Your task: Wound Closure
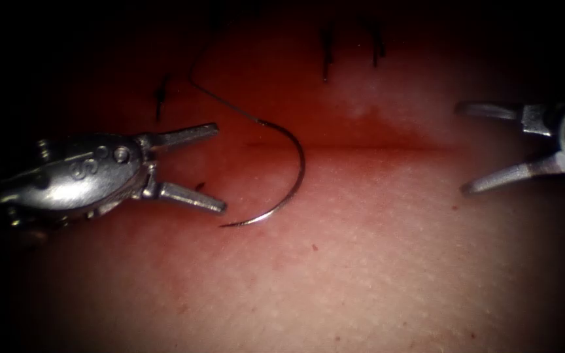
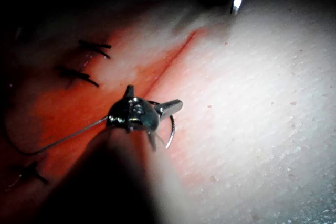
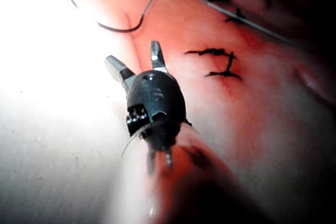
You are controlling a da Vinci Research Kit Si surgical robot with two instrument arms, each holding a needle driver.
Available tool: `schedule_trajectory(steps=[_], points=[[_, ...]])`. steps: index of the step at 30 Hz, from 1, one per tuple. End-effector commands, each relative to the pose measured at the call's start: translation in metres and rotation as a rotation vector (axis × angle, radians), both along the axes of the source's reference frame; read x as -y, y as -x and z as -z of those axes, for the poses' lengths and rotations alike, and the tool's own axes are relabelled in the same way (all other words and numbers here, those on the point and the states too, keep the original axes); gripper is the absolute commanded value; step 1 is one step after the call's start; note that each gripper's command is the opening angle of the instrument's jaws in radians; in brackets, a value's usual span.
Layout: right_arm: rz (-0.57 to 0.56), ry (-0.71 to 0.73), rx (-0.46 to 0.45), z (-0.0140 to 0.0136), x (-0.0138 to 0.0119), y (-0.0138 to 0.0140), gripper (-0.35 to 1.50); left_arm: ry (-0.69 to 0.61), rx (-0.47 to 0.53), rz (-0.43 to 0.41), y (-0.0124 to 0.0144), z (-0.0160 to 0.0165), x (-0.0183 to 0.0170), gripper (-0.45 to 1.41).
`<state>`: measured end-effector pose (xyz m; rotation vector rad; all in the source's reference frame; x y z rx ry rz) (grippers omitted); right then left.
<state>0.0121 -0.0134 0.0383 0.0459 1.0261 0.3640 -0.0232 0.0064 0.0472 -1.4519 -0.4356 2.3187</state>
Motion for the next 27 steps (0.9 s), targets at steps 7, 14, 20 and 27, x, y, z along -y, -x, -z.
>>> schedule_trajectory(steps=[7, 14, 20, 27], points=[[0.001, -0.001, -0.002, -0.0002, -0.0004, -0.0008, 0.69, 0.007, -0.001, -0.001, 0.0006, -0.0003, -0.0003, 0.66], [0.003, 0.002, -0.002, -0.0004, -0.0002, -0.0005, 0.69, 0.009, -0.029, -0.019, 0.0016, -0.0007, 0.0006, 0.68], [0.005, 0.007, 0.000, -0.0006, -0.0003, -0.0004, 0.72, -0.070, -0.097, -0.024, 0.0034, -0.0018, 0.0013, 0.63], [-0.004, -0.031, 0.008, -0.0003, -0.0003, -0.0008, 0.85, -0.160, -0.167, -0.033, 0.0045, -0.0042, 0.0010, 0.61]])
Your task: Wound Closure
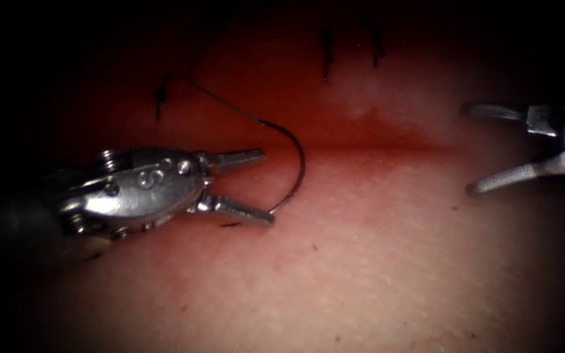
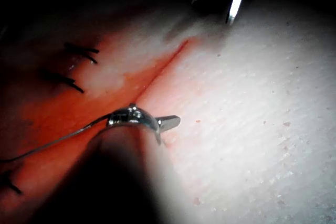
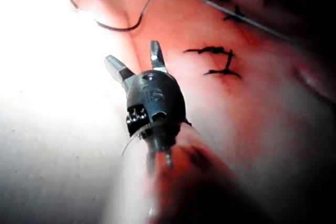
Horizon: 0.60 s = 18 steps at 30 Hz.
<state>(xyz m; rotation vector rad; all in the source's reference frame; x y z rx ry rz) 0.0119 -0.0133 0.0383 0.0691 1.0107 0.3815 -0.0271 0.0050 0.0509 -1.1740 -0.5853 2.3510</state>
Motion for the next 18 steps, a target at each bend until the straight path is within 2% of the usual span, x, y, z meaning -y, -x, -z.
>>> schedule_trajectory(steps=[1, 10, 13, 16, 18], points=[[-0.003, -0.007, 0.004, -0.0003, -0.0002, -0.0011, 0.85, -0.014, -0.014, -0.007, 0.0006, -0.0008, -0.0003, 0.61], [-0.004, -0.028, 0.015, -0.0004, -0.0002, -0.0017, 0.82, -0.082, -0.073, -0.018, 0.0000, -0.0023, 0.0008, 0.61], [-0.008, -0.033, 0.015, -0.0004, -0.0003, -0.0018, 0.82, -0.093, -0.089, -0.029, -0.0002, -0.0025, 0.0012, 0.56], [-0.009, -0.033, 0.015, -0.0004, -0.0003, -0.0019, 0.82, -0.096, -0.086, -0.039, -0.0002, -0.0026, 0.0015, 0.38], [-0.009, -0.033, 0.015, -0.0004, -0.0003, -0.0019, 0.82, -0.100, -0.082, -0.045, -0.0001, -0.0026, 0.0017, 0.11]])
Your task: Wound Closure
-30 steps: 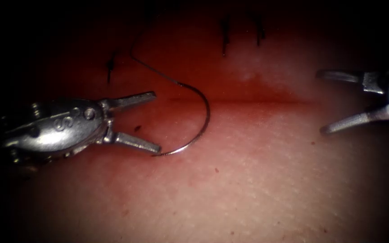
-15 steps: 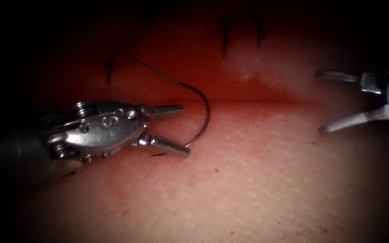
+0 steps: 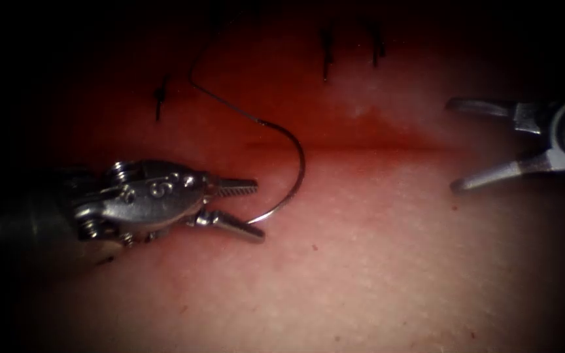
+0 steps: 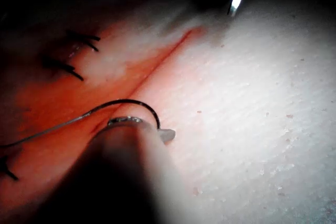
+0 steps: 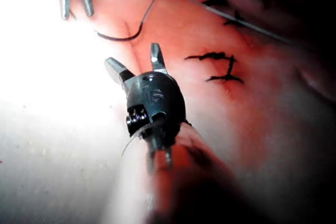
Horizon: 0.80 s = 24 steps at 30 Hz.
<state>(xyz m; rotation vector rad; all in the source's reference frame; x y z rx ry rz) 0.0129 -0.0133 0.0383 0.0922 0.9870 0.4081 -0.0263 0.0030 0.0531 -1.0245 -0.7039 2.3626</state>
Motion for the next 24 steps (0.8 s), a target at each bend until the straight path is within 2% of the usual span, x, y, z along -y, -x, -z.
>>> schedule_trajectory(steps=[1, 3, 10, 13, 15, 19, 22, 23, 24], points=[[0.001, 0.002, -0.003, -0.0005, -0.0003, -0.0009, 0.80, 0.003, 0.000, -0.004, 0.0007, -0.0005, -0.0002, -0.06], [0.000, 0.002, -0.003, -0.0005, -0.0003, -0.0009, 0.80, -0.002, -0.007, -0.020, 0.0007, -0.0006, 0.0000, -0.45], [-0.011, -0.025, -0.002, -0.0005, -0.0004, -0.0009, 0.65, -0.023, -0.015, -0.061, 0.0007, -0.0016, 0.0005, -0.45], [-0.020, -0.050, 0.003, -0.0005, -0.0006, -0.0009, 0.67, -0.020, -0.016, -0.060, 0.0005, -0.0020, -0.0001, -0.45], [-0.044, -0.089, 0.000, -0.0007, -0.0011, -0.0008, 0.72, 0.000, -0.051, -0.031, 0.0003, -0.0018, -0.0011, -0.45], [-0.145, -0.243, -0.042, -0.0012, -0.0026, -0.0009, 0.82, 0.103, -0.041, 0.022, 0.0002, -0.0008, -0.0036, -0.45], [-0.196, -0.403, -0.115, -0.0023, -0.0045, -0.0012, 0.84, 0.217, -0.009, 0.068, 0.0004, 0.0004, -0.0056, -0.45], [-0.196, -0.403, -0.115, -0.0023, -0.0045, -0.0012, 0.84, 0.217, -0.009, 0.068, 0.0004, 0.0004, -0.0056, -0.45], [-0.219, -0.447, -0.122, -0.0028, -0.0053, -0.0014, 0.94, 0.289, 0.015, 0.090, 0.0006, 0.0007, -0.0060, -0.45]])
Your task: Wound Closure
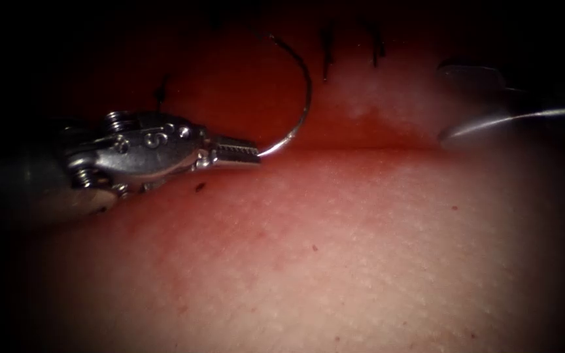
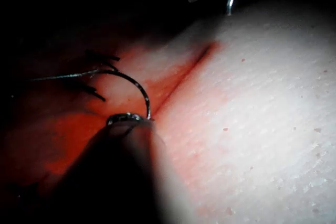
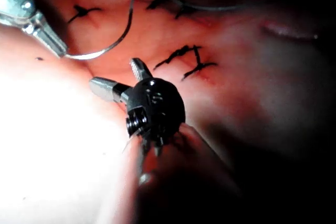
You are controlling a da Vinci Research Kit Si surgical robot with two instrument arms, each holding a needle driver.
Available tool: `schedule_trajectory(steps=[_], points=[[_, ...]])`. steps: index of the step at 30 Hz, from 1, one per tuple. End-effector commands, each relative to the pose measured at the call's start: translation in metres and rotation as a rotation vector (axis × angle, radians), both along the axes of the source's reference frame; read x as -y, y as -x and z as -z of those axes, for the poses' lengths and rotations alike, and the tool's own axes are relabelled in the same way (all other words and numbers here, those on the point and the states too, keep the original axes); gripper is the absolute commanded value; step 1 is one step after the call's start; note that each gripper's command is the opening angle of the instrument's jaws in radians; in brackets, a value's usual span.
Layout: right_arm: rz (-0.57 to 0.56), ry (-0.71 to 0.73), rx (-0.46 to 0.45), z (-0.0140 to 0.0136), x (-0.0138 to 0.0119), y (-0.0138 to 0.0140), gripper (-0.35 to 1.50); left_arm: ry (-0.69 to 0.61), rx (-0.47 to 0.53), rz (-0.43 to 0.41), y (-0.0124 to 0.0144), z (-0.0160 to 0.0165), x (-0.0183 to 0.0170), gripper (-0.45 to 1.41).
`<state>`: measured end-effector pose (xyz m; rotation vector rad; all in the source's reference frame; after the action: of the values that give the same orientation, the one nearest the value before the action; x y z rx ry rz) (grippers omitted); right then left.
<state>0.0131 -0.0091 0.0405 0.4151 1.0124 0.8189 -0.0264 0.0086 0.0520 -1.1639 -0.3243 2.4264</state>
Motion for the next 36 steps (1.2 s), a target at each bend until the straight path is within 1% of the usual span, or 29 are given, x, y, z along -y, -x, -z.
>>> schedule_trajectory(steps=[1, 2, 3, 7, 11, 13, 16, 20, 21, 24, 27, 30, 36], points=[[-0.008, -0.007, -0.004, -0.0007, -0.0011, -0.0012, 0.94, 0.004, 0.001, 0.003, 0.0006, -0.0004, -0.0004, -0.45], [-0.027, -0.046, -0.008, -0.0009, -0.0014, -0.0013, 1.07, 0.040, 0.006, 0.004, 0.0007, -0.0004, -0.0003, -0.45], [-0.053, -0.094, -0.012, -0.0013, -0.0019, -0.0015, 1.12, 0.075, 0.008, 0.000, 0.0008, -0.0004, -0.0003, -0.45], [-0.098, -0.193, -0.045, -0.0022, -0.0034, -0.0020, 1.12, 0.184, -0.015, -0.019, 0.0013, -0.0007, -0.0003, -0.45], [-0.151, -0.285, -0.070, -0.0030, -0.0044, -0.0026, 1.12, 0.243, -0.013, -0.024, 0.0016, -0.0008, -0.0002, -0.45], [-0.165, -0.304, -0.078, -0.0034, -0.0048, -0.0030, 1.06, 0.270, -0.017, -0.033, 0.0016, -0.0008, 0.0000, -0.45], [-0.182, -0.347, -0.088, -0.0038, -0.0051, -0.0036, 1.04, 0.323, -0.017, -0.035, 0.0016, -0.0006, 0.0003, -0.45], [-0.185, -0.362, -0.096, -0.0043, -0.0051, -0.0046, 1.04, 0.399, -0.012, -0.048, 0.0019, -0.0002, 0.0005, -0.45], [-0.184, -0.360, -0.098, -0.0044, -0.0051, -0.0048, 1.07, 0.409, -0.010, -0.050, 0.0020, -0.0001, 0.0006, -0.45], [-0.188, -0.373, -0.103, -0.0048, -0.0051, -0.0054, 1.09, 0.447, -0.003, -0.053, 0.0024, 0.0003, 0.0008, -0.45], [-0.195, -0.394, -0.109, -0.0050, -0.0051, -0.0058, 1.19, 0.462, -0.007, -0.065, 0.0027, 0.0007, 0.0011, -0.45], [-0.201, -0.413, -0.112, -0.0049, -0.0052, -0.0059, 1.24, 0.475, -0.015, -0.072, 0.0029, 0.0007, 0.0013, -0.45], [-0.208, -0.429, -0.122, -0.0047, -0.0051, -0.0064, 1.21, 0.482, -0.025, -0.074, 0.0032, 0.0006, 0.0015, -0.45]])
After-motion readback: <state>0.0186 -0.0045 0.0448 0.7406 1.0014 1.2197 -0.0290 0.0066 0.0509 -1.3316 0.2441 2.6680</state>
